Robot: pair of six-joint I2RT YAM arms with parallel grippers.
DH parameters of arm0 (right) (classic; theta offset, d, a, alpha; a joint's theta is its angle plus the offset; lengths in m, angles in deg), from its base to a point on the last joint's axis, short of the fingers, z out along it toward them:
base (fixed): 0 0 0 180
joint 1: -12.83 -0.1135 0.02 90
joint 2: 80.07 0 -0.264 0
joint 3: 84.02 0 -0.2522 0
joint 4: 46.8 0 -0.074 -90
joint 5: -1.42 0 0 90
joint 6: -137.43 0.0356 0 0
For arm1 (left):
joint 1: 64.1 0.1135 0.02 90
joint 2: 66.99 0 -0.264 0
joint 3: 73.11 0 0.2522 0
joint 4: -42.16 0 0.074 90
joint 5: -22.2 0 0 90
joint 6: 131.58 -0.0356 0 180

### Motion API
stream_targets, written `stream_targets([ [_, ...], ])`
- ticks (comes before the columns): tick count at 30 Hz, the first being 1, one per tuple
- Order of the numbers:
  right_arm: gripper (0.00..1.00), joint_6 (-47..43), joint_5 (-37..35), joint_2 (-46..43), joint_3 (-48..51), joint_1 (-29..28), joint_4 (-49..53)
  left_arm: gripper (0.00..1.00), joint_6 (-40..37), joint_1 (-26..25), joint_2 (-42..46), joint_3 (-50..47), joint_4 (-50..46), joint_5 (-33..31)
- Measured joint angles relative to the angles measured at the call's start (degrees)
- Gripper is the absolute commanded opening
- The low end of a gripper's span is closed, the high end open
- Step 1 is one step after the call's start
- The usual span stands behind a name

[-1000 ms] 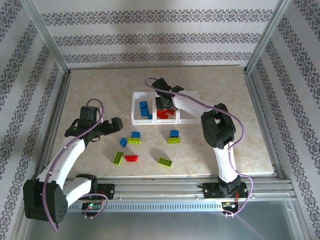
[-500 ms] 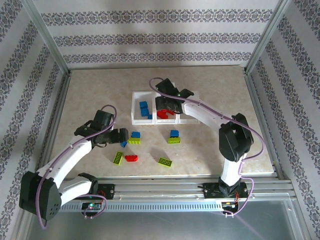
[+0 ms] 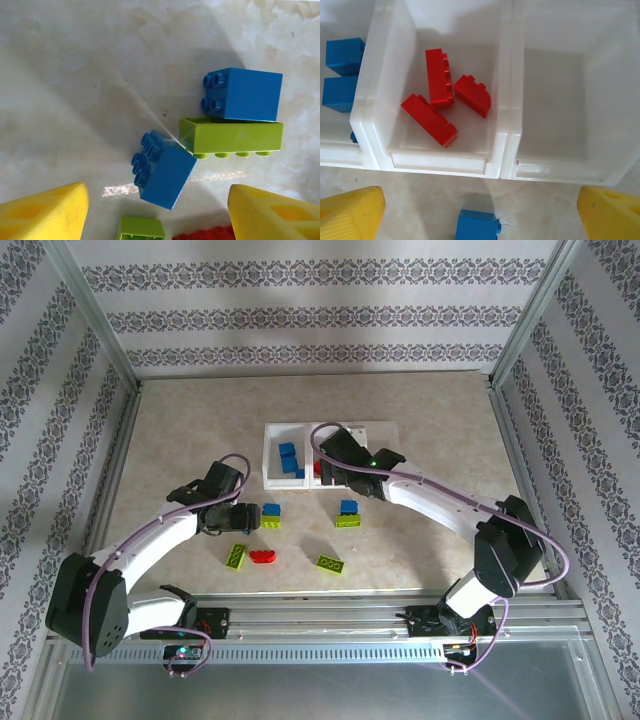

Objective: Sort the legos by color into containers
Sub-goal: Pick up the lego from the center of the table.

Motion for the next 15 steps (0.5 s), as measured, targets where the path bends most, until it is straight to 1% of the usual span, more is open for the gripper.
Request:
stream_targets([
  [6,0.98,1.97,-3.26,-3.04,2.69,-1.9,-0.42,0.64,0.0,-0.37,-1.64,-0.02,0.92,-0.37],
  [10,0.98,3.69,-3.91,-5.11,5.01,-2.25,-0.37,0.63,0.0,-0.37,-2.43,-0.02,2.16,-0.37],
  [15,0.98,7.17,-4.17,-7.54,8.5,-2.25,-0.52,0.59,-0.02,-0.37,-4.28,-0.02,3.91,-0.37],
])
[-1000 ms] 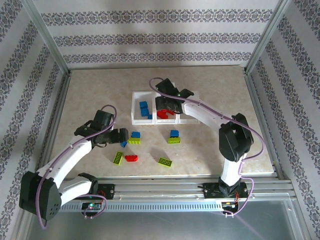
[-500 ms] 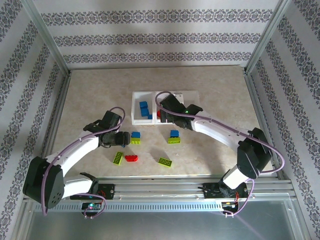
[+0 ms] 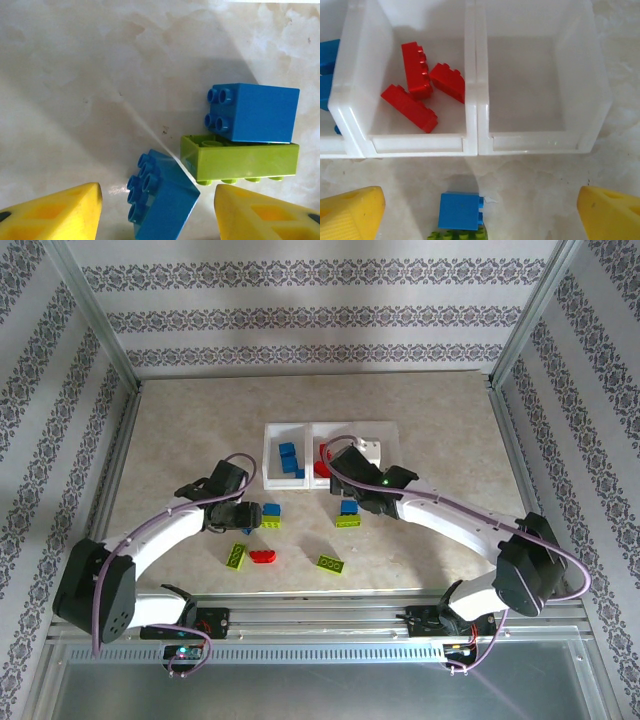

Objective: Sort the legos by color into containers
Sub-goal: Pick up the lego from the center of the table.

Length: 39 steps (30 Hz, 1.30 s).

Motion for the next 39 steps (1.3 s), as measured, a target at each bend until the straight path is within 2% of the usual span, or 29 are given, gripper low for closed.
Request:
stream_targets([
  [7,0.98,5.77,0.26,-1.09,3.74,-1.27,0.55,0.51,0.0,0.0,-2.56,0.0,0.83,-0.09],
  [16,0.98,13.14,2.29,-0.63,5.66,-3.39,2.4,0.34,0.0,0.0,-3.02,0.0,1.62,-0.7],
  [22,0.98,15.91,3.96,0.35,6.6,-3.5,2.36,0.28,0.02,0.0,-3.32,0.0,2.29,-1.09],
  [28,0.98,16.44,4.55,0.5,6.64,-3.74,2.34,0.17,0.04,0.0,-3.41,0.0,2.69,-1.31],
  [34,0.98,17.31,5.03,0.5,6.99,-4.24,2.21,0.16,0.02,0.0,-3.23,0.83,1.33,-3.8],
  [39,0.98,17.73,5.44,0.57,7.39,-4.33,2.14,0.16,0.02,0.0,-1.57,5.18,-0.44,-6.73],
])
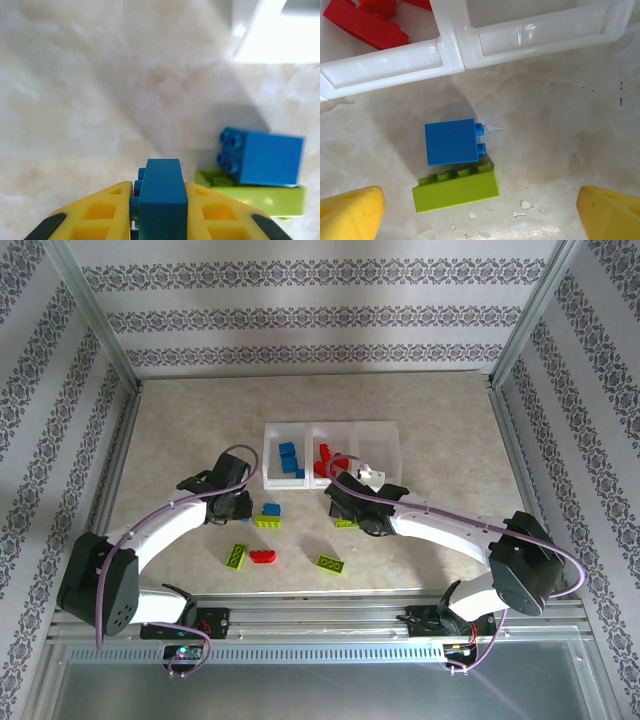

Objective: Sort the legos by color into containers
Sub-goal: Pick up the lego from the center of the table, then place the lego in the container.

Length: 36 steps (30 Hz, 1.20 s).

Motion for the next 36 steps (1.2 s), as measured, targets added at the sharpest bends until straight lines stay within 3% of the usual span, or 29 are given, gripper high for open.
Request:
stream_targets([
  [8,0.98,0.87,0.94,1.16,0.28,-0.55,-0.48,0.16,-0.02,0.0,-0.96,8.52,2.54,-0.74],
  [23,0.98,2.93,2.4,5.01,0.74,-0.55,-2.43,0.16,-1.97,-2.1,-14.84,20.83,7.54,-1.11],
  [36,0.98,4.04,2.82,8.61,0.74,-0.55,-4.79,0.21,-6.01,-5.99,-25.0,28.2,7.28,-7.74],
])
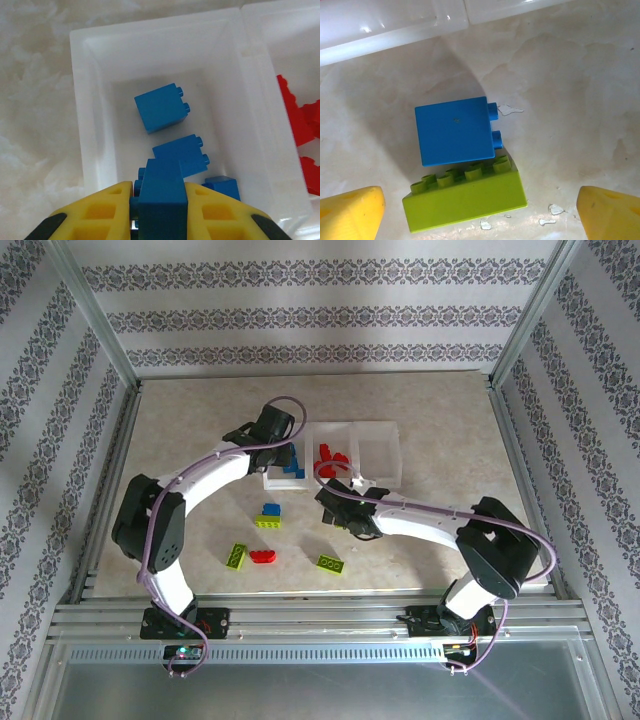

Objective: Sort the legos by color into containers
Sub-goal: Place the lego in the container, then pick up the lego from the center of the table.

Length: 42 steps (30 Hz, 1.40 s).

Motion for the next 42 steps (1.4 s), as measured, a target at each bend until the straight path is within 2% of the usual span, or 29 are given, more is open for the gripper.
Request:
stream_targets([
  [12,0.97,-0.02,0.33,4.83,-0.02,0.04,-1.9,0.44,-0.17,-0.37,-1.38,0.0,-0.5,-1.75],
  [24,0.9,-0.02,0.79,6.01,0.0,0.79,-2.34,0.54,0.04,-0.37,-0.55,-0.02,-0.57,-1.84],
  [30,0.87,0.0,0.81,5.46,1.55,1.53,-2.62,0.7,0.85,-0.37,4.33,-1.03,-0.59,-1.86],
  [36,0.82,-0.02,0.79,3.13,3.89,1.68,-2.69,0.97,1.81,-0.37,9.2,-3.41,-0.61,-2.16],
  [37,0.82,-0.04,0.79,2.82,4.15,1.84,-2.6,1.0,2.03,-0.37,9.86,-3.89,-0.61,-2.38],
  [42,0.81,-1.6,0.55,2.43,4.26,2.58,-2.49,1.0,2.62,-0.37,13.42,-7.23,-0.66,-4.17],
])
